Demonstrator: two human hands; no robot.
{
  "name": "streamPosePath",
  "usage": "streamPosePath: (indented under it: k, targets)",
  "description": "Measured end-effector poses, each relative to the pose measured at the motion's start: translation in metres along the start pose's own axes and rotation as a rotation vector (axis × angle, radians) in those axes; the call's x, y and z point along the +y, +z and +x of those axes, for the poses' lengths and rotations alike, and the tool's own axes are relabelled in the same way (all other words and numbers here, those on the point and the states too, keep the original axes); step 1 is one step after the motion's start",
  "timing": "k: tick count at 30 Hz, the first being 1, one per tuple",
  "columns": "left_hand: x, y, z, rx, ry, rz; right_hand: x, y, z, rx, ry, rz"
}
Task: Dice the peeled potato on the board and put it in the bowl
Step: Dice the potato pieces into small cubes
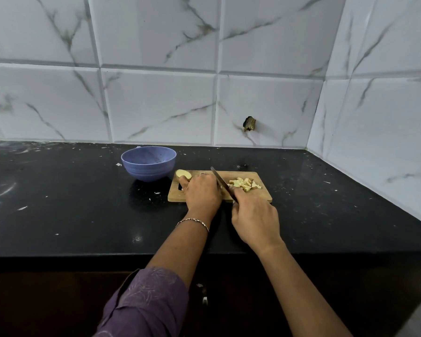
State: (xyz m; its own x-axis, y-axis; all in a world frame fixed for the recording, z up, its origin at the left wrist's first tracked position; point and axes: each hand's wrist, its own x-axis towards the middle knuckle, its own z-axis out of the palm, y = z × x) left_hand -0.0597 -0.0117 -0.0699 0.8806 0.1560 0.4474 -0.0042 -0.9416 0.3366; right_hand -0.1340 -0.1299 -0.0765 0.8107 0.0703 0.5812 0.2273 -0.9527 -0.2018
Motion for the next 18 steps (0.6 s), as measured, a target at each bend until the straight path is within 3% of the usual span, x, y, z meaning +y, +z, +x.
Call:
streamPosePath:
  k: [18]
  targets:
    - [0.0006,0.0017,0.001,0.018,0.036,0.04,0.0043,-0.0093,0.0063,-0.144,0.013,0.13]
